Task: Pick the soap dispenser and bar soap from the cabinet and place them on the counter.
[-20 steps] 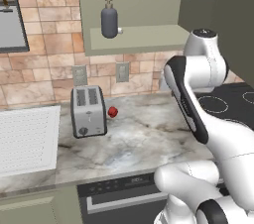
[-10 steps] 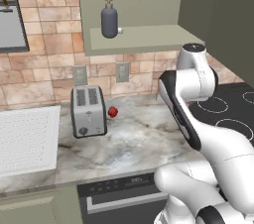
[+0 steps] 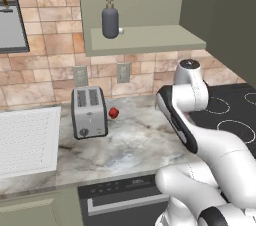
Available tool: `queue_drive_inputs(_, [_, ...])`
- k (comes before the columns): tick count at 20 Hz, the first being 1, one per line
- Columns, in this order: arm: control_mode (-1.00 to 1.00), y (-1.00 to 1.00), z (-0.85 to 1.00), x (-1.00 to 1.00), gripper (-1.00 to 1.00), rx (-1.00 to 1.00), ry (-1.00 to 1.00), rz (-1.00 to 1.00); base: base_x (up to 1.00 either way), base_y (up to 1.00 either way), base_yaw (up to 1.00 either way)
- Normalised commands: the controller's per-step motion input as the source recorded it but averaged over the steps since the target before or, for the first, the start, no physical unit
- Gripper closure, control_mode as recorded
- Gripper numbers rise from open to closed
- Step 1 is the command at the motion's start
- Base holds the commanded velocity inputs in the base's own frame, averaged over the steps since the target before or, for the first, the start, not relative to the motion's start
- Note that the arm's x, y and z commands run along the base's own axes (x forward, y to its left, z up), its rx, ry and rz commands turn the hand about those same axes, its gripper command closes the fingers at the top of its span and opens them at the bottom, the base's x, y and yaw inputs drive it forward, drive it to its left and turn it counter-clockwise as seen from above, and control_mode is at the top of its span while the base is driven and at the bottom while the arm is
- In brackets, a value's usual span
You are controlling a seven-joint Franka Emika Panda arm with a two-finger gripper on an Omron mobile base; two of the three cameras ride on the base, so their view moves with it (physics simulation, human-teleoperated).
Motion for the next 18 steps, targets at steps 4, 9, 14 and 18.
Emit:
queue_drive_inputs(4, [-1.0, -0.07, -0.38, 0.45, 1.0, 0.0, 0.04, 0.0, 0.0, 0.0, 0.0])
queue_drive_inputs(9, [-1.0, -0.04, -0.42, 0.43, 1.0, 0.0, 0.03, 0.0, 0.0, 0.0, 0.0])
queue_drive_inputs(14, [-1.0, -0.02, -0.41, 0.38, 1.0, 0.01, 0.02, 0.0, 0.0, 0.0, 0.0])
queue_drive_inputs(18, [-1.0, -0.01, -0.4, 0.45, 1.0, 0.0, 0.02, 0.0, 0.0, 0.0, 0.0])
